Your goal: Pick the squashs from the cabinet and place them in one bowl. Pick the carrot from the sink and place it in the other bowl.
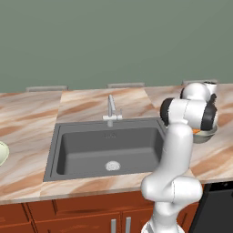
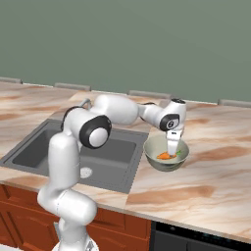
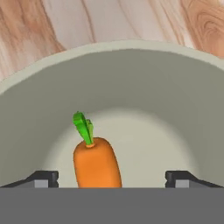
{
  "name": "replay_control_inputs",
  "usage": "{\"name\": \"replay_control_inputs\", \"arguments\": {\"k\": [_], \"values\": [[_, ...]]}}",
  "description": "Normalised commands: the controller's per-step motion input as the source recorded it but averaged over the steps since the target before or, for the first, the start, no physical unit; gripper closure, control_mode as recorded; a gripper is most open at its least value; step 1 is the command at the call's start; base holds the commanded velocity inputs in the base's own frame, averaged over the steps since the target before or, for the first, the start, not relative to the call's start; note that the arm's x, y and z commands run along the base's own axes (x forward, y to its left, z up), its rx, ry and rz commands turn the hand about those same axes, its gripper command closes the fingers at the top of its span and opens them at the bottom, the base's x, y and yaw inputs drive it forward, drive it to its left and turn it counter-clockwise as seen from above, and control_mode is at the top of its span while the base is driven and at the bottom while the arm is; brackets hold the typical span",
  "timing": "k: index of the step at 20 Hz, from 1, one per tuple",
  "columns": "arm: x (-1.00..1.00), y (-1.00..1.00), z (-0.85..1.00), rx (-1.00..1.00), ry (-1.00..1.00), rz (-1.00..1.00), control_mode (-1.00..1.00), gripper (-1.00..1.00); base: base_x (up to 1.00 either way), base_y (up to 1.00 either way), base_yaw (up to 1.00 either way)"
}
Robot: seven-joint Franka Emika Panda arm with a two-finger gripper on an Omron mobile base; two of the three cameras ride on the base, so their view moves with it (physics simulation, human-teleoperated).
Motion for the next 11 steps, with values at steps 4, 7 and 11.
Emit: {"name": "replay_control_inputs", "arguments": {"k": [4,7,11], "values": [[-0.21,0.02,0.01,0.00,0.00,-0.11,-1.00,-1.00,0.00,0.00,0.00],[-0.20,0.02,0.15,0.00,0.00,-0.09,-1.00,-1.00,0.00,0.00,0.00],[-0.20,0.03,0.28,0.00,0.00,-0.08,-1.00,-1.00,0.00,0.00,0.00]]}}
